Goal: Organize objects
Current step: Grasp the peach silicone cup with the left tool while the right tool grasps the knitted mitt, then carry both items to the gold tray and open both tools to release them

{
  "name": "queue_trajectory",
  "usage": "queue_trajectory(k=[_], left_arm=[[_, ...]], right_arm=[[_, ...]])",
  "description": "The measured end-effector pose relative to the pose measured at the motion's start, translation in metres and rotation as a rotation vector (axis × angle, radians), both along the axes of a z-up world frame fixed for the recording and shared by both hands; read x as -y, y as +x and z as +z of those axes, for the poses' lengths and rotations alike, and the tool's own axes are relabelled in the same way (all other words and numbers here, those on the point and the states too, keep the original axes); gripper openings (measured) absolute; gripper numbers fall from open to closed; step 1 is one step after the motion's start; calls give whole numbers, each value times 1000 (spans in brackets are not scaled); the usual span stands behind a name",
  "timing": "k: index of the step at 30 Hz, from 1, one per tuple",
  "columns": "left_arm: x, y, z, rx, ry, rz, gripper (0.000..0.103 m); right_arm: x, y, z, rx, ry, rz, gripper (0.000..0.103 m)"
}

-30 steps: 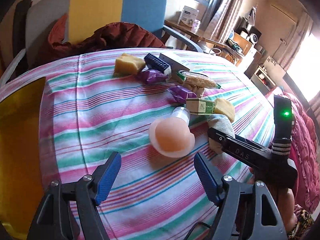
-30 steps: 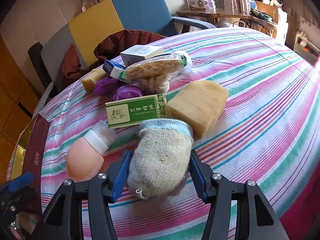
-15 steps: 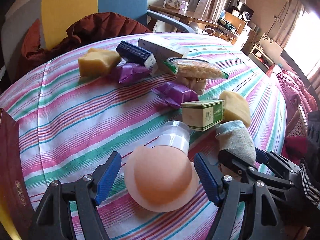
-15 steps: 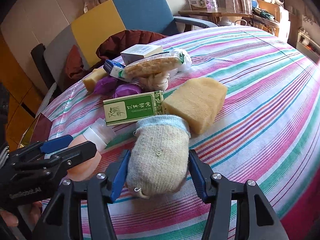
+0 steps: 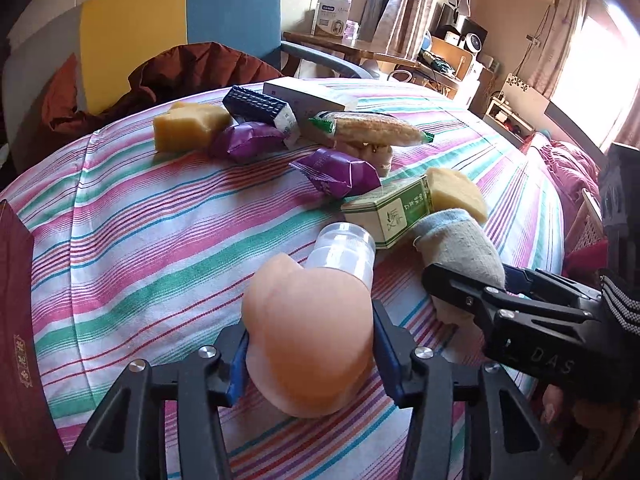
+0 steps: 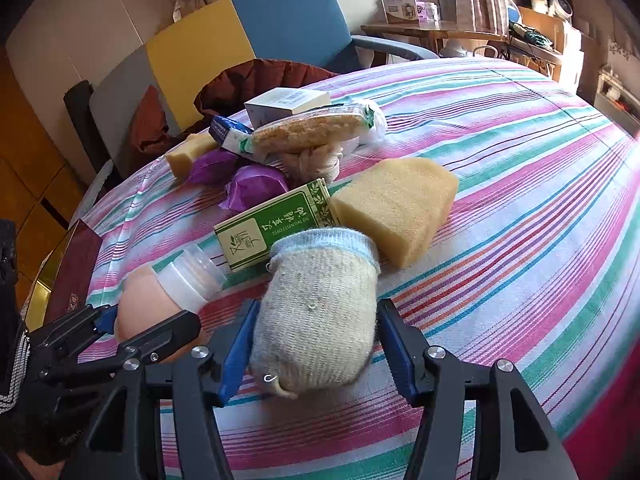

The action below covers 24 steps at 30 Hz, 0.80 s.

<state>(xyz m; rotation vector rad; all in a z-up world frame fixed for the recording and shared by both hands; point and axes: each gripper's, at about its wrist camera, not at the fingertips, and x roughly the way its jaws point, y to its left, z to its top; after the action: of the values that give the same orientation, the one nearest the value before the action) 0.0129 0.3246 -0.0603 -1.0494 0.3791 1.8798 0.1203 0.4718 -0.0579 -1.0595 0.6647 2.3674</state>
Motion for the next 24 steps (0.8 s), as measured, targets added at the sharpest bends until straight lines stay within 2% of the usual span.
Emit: queue_trajectory(k=[9, 12, 24], left_arm=[[39, 7, 2, 43, 46, 69, 47], [53, 10, 11, 55, 77, 90, 46], [117, -2, 52, 75, 214, 190, 46]], right_arm=[[11, -5, 0, 37, 36, 13, 60], [19, -8, 0, 65, 63, 28, 59], [41, -8, 2, 52, 39, 55, 54]])
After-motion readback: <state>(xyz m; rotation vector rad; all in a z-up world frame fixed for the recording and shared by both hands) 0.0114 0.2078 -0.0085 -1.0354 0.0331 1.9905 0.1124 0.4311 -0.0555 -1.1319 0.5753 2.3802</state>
